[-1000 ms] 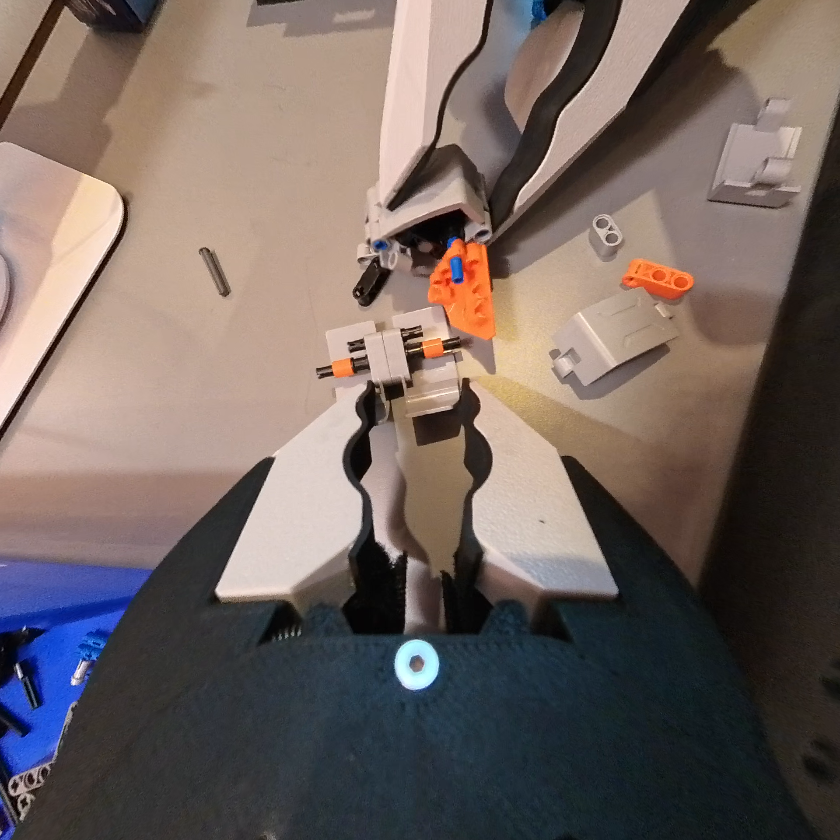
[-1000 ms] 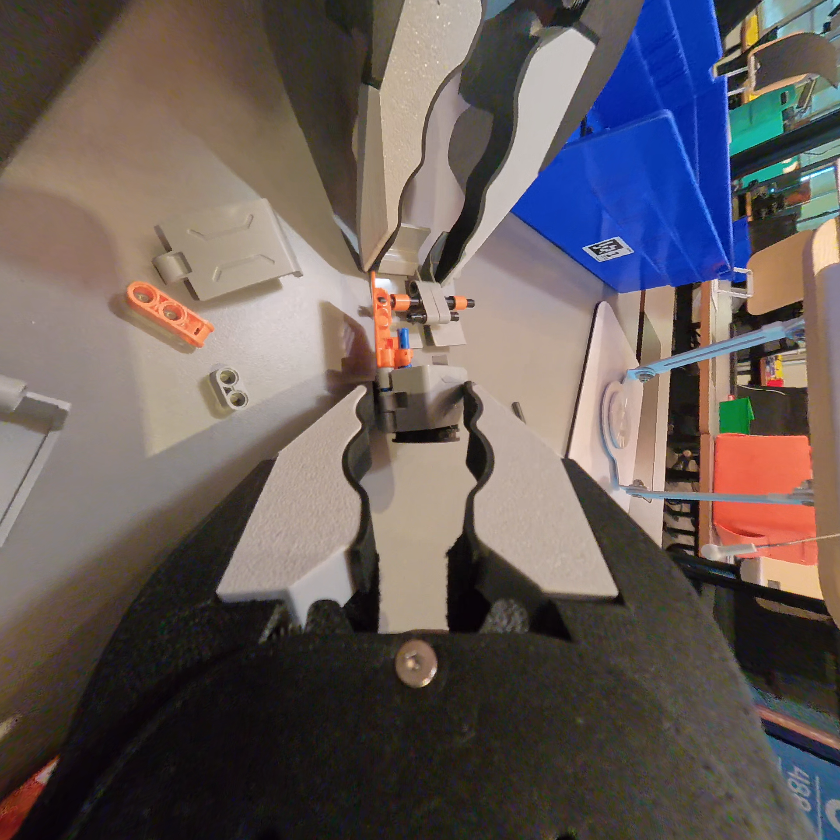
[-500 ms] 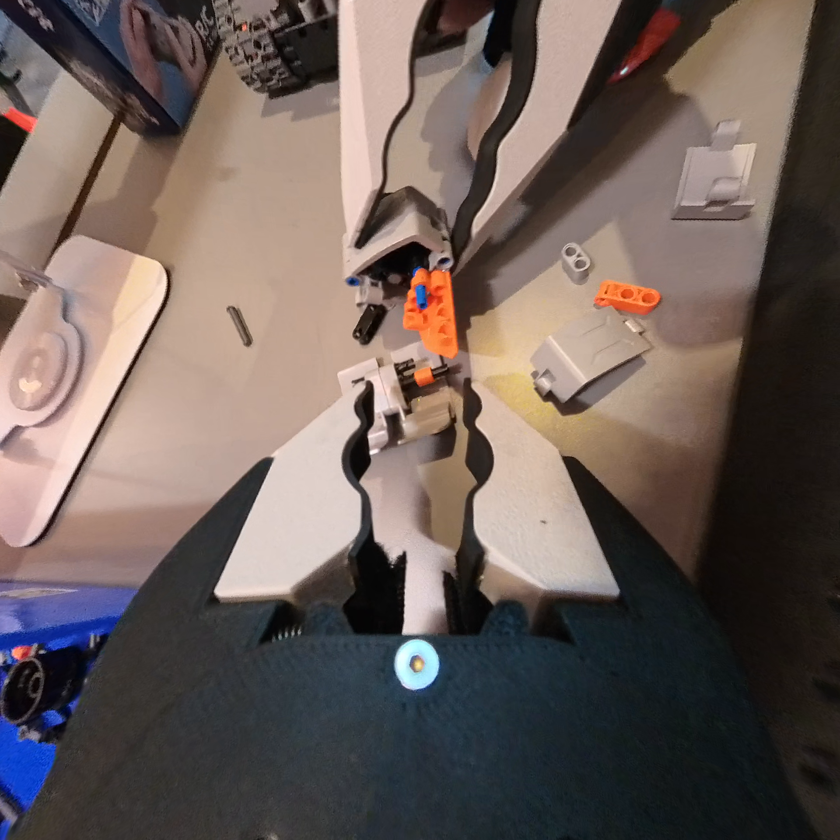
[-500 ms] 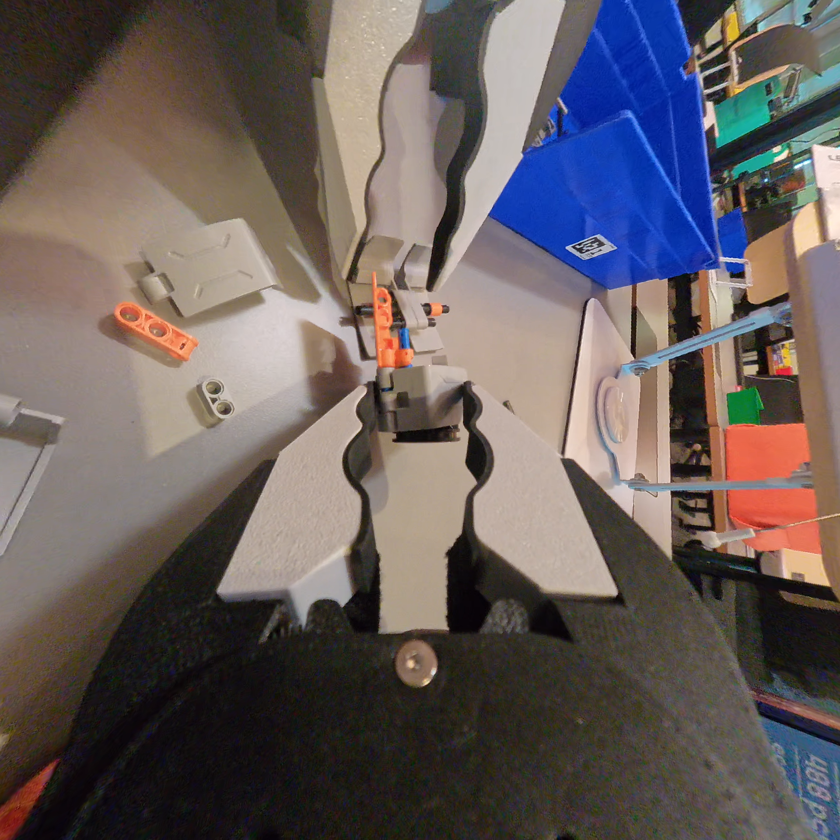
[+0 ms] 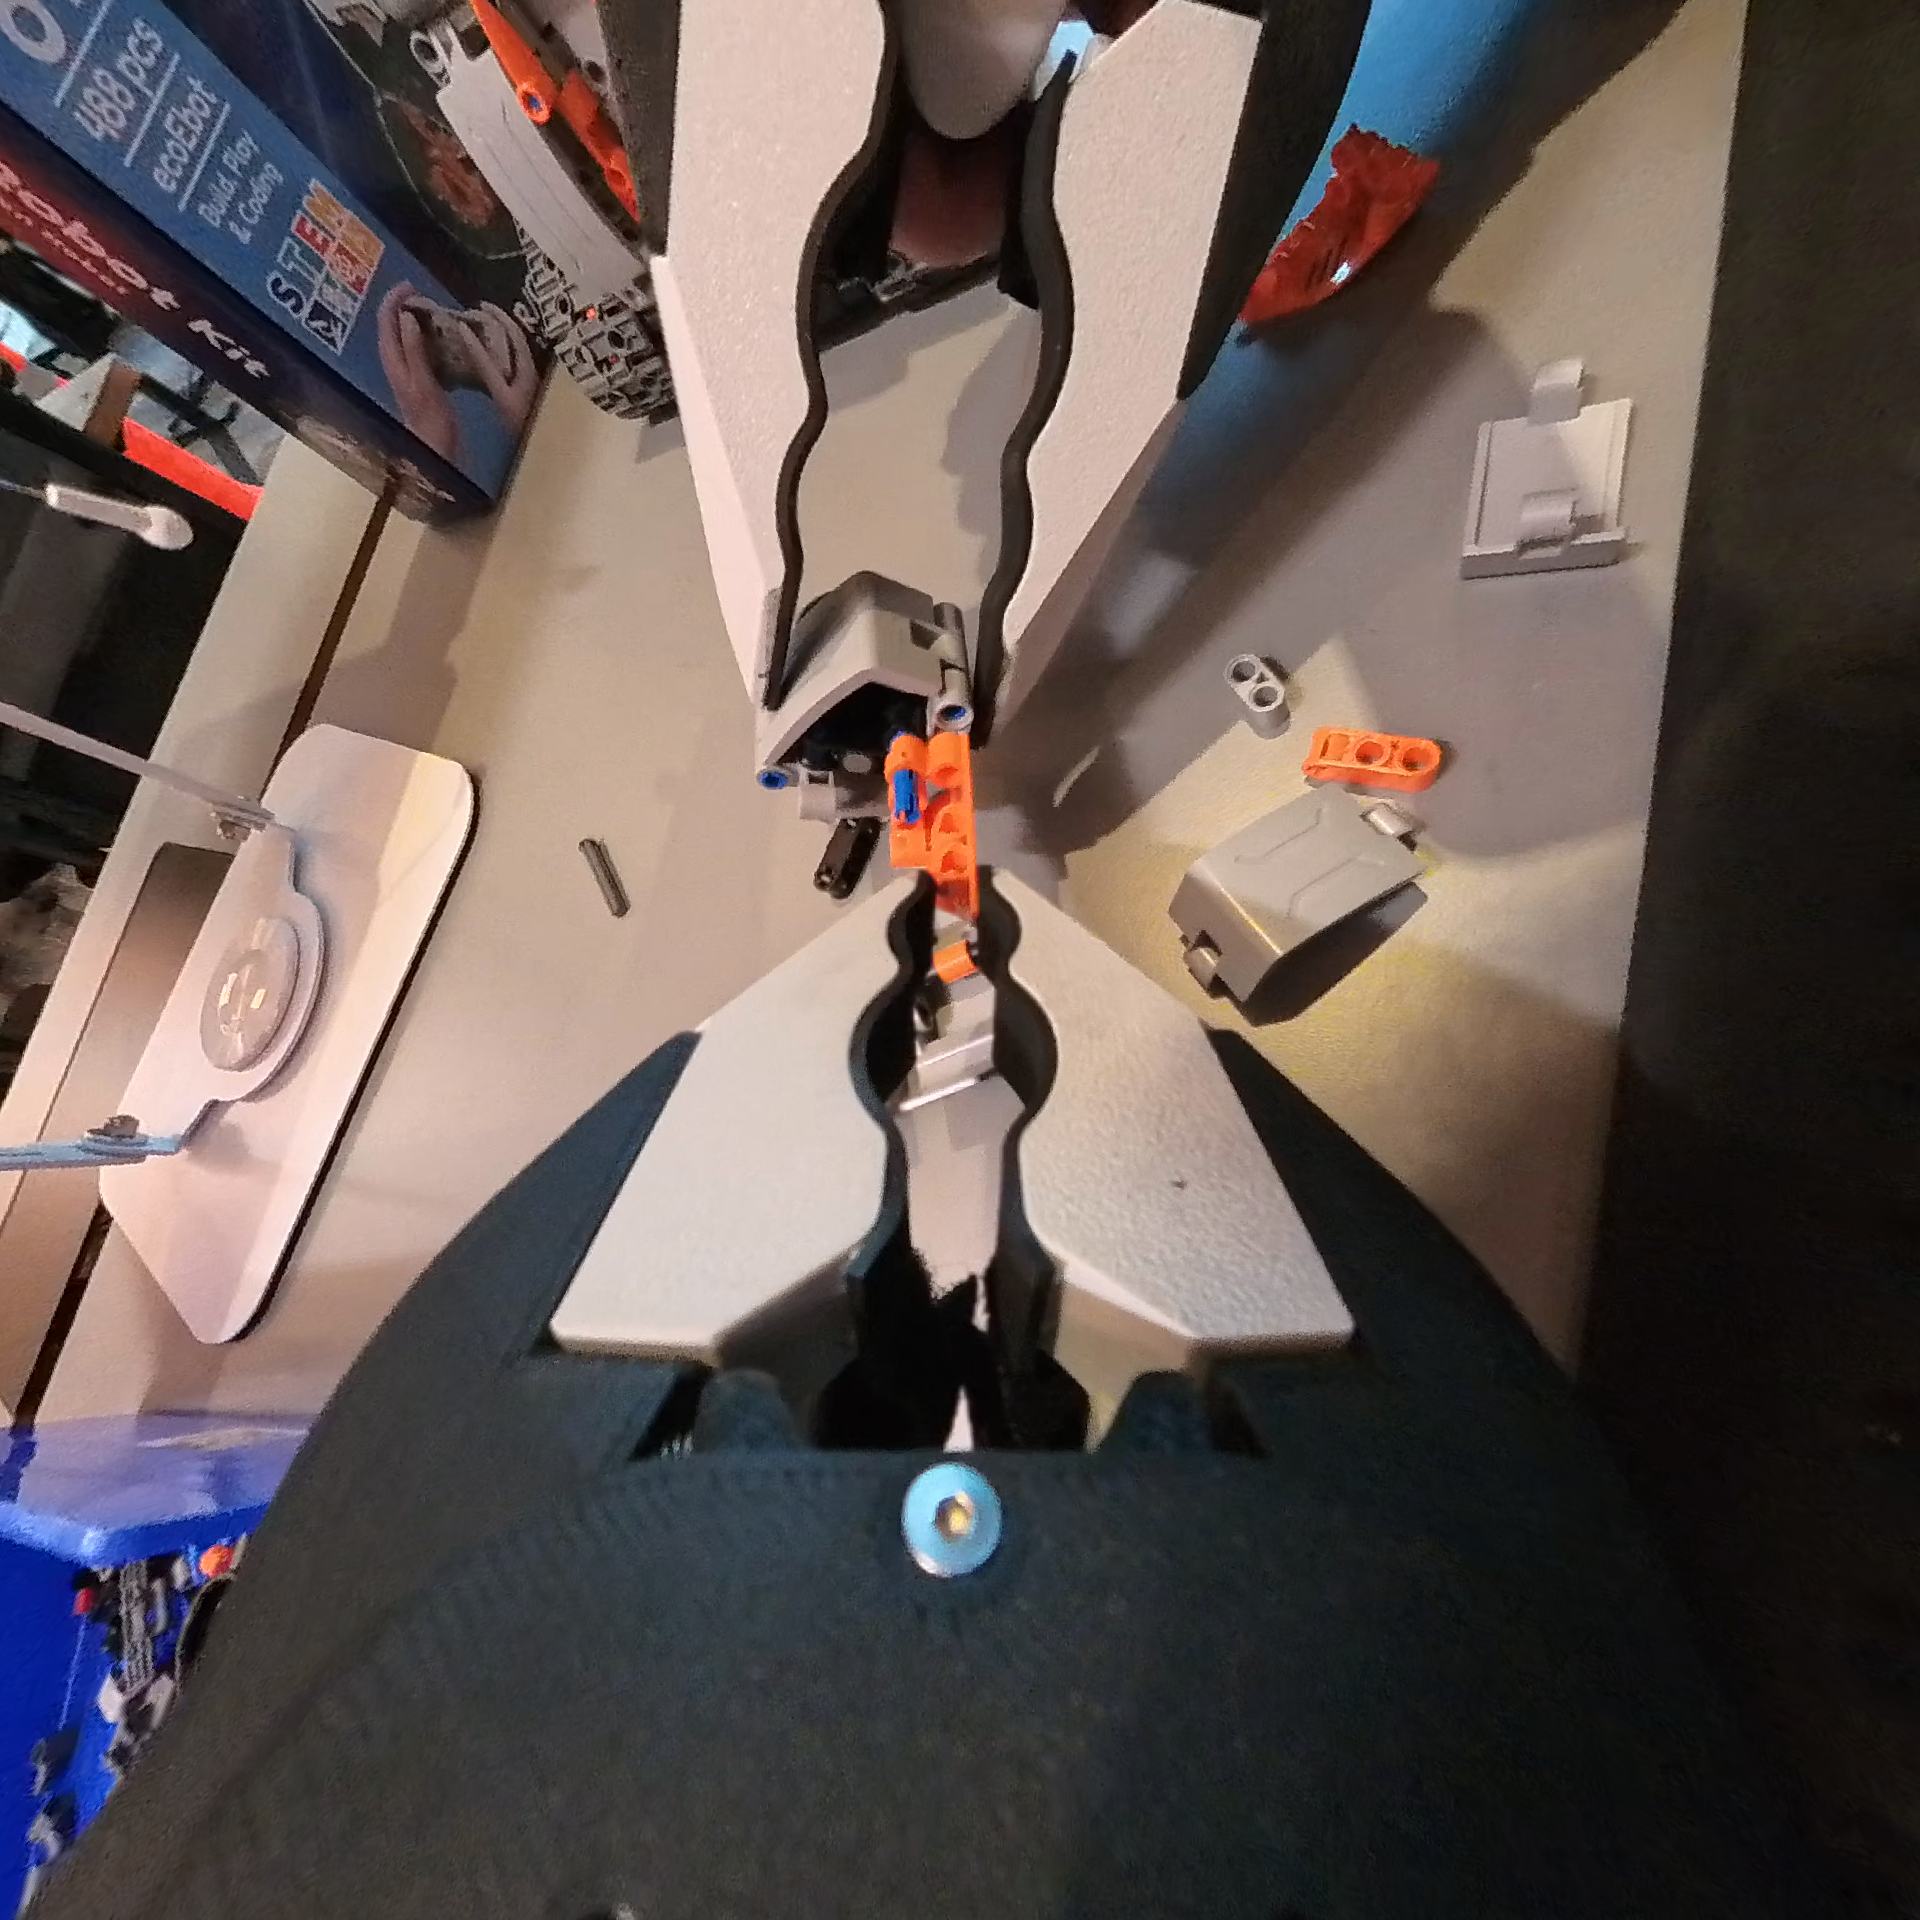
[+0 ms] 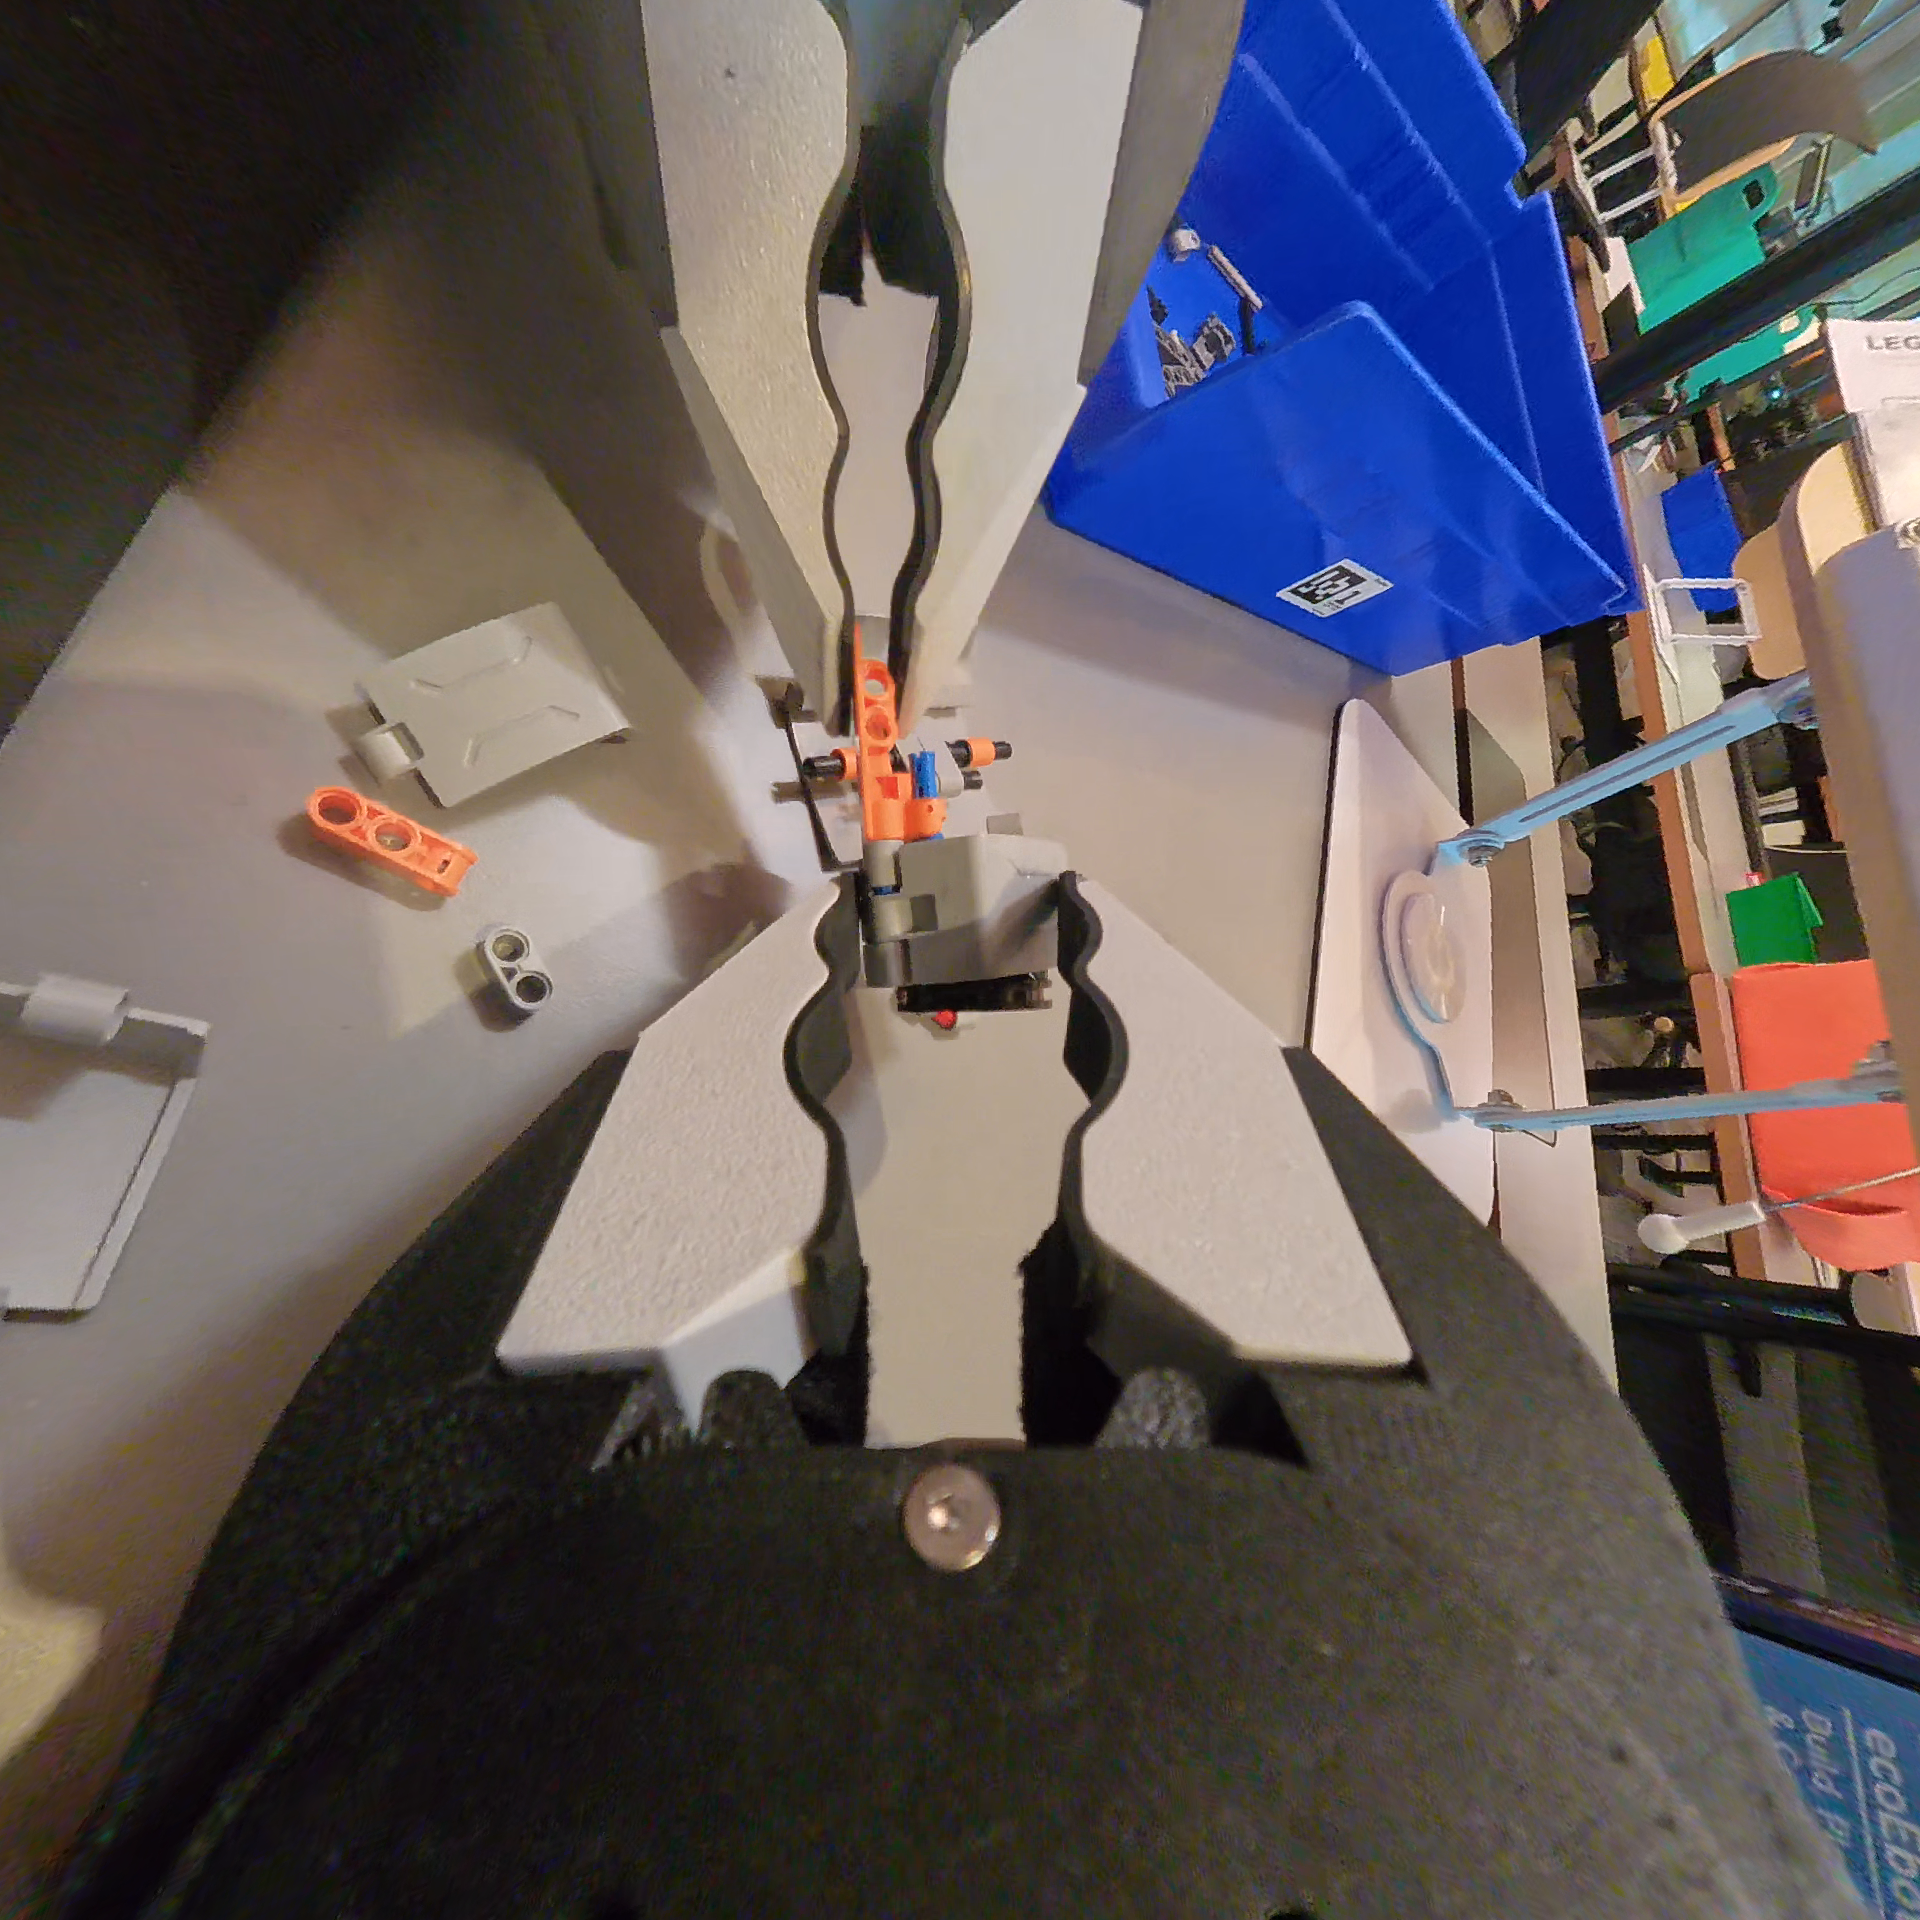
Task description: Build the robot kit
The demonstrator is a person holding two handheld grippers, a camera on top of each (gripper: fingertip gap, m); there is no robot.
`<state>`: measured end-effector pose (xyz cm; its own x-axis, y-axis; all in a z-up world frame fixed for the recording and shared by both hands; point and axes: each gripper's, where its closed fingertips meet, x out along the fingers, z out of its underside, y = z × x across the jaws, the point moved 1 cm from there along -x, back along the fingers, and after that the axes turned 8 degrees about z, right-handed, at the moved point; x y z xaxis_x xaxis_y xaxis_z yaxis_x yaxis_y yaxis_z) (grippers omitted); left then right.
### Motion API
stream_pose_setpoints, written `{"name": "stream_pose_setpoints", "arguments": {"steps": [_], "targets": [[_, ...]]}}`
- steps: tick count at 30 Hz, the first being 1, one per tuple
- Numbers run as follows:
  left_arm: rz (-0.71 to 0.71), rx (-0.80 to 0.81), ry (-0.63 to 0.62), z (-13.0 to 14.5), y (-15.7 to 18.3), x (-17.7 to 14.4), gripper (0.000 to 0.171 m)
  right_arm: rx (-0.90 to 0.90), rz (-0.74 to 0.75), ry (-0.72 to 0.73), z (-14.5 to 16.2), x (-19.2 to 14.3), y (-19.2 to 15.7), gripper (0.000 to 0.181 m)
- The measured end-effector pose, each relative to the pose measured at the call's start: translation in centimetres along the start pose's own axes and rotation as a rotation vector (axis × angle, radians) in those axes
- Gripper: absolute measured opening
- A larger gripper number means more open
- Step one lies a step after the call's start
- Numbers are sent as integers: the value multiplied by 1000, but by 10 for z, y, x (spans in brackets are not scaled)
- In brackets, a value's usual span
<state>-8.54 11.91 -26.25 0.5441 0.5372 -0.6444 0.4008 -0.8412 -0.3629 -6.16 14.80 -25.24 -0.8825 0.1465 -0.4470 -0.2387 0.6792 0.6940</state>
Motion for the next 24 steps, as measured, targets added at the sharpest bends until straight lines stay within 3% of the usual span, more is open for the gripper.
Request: {"name": "stream_pose_setpoints", "arguments": {"steps": [6,11,15,24], "targets": [[-28,33,-9,-1,-2,-1,4,18,-4,3,0,0,1,35],[-88,125,-54,1,-4,-2,4,133,-63,53,-4,-3,1,37],[-105,201,-48,-5,-1,-5,3,248,-117,69,-2,-5,4,44],[-82,375,-32,-19,14,-8,3,278,-193,67,0,-4,-6,60]]}}
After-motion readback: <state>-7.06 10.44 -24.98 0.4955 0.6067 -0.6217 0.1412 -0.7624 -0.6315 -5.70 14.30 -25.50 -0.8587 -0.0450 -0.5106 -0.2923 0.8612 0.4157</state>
